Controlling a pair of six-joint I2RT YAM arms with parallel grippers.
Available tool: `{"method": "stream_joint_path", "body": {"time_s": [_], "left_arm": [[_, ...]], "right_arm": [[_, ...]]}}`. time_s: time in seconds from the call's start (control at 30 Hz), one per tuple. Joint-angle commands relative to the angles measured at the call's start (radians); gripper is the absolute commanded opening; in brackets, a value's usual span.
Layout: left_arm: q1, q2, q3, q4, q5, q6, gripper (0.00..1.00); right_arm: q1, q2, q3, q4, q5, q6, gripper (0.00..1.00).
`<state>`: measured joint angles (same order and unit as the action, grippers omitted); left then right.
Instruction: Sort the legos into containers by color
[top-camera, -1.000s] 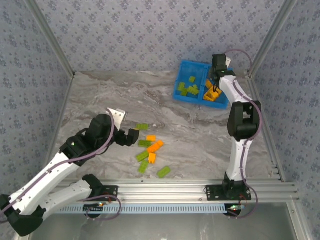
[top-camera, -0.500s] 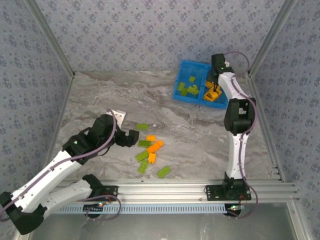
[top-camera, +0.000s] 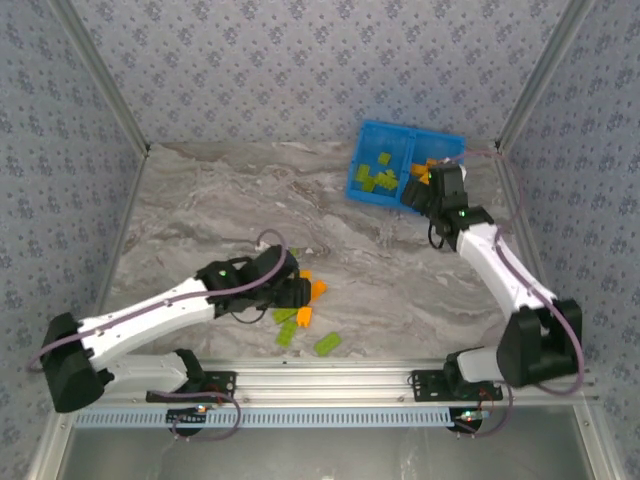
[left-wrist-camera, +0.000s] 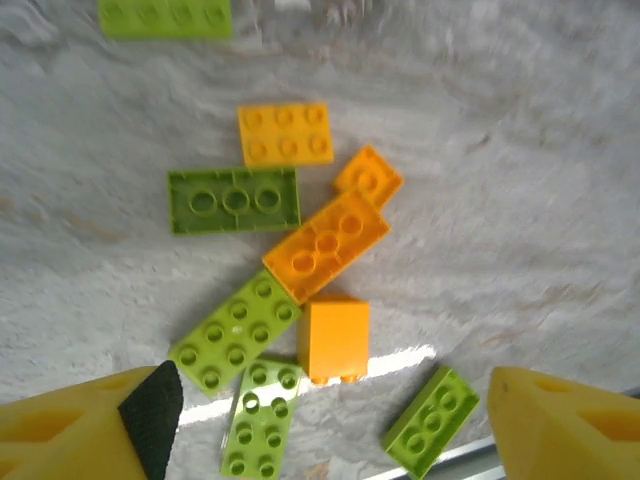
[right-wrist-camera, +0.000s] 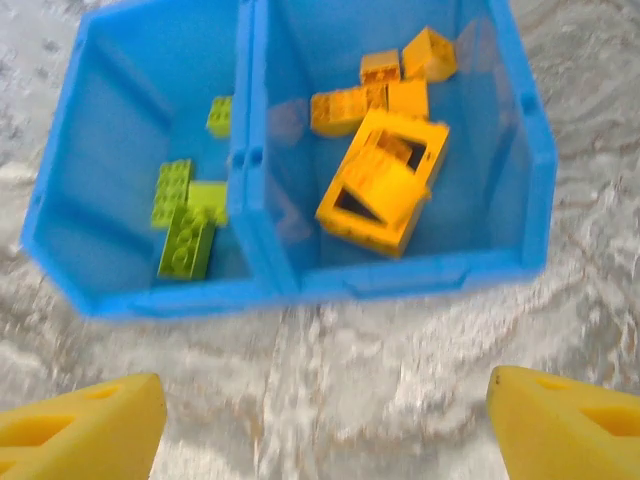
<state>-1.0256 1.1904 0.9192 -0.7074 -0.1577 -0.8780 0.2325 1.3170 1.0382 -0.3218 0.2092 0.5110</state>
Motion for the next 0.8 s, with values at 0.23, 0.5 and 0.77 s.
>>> {"method": "stream_joint_path", "body": {"time_s": [0.23, 0.5, 0.77], "left_arm": [[-0.057, 0.287, 0.050, 0.075, 0.098, 0.056, 0.65], [-0.062, 0.363, 0.008, 0.126, 0.071, 0.053, 0.54], [-0.077, 0.382, -0.030, 0.174, 0.075, 0.028, 0.41]], "right_arm": [[0.032, -0.247, -0.146, -0.056, 0.025, 0.043, 0.94], [0.031, -0.253, -0.153, -0.056, 0.030, 0.055, 0.94], [0.034, -0.254, -0.142, -0.061, 0.024, 0.067, 0.94]]}}
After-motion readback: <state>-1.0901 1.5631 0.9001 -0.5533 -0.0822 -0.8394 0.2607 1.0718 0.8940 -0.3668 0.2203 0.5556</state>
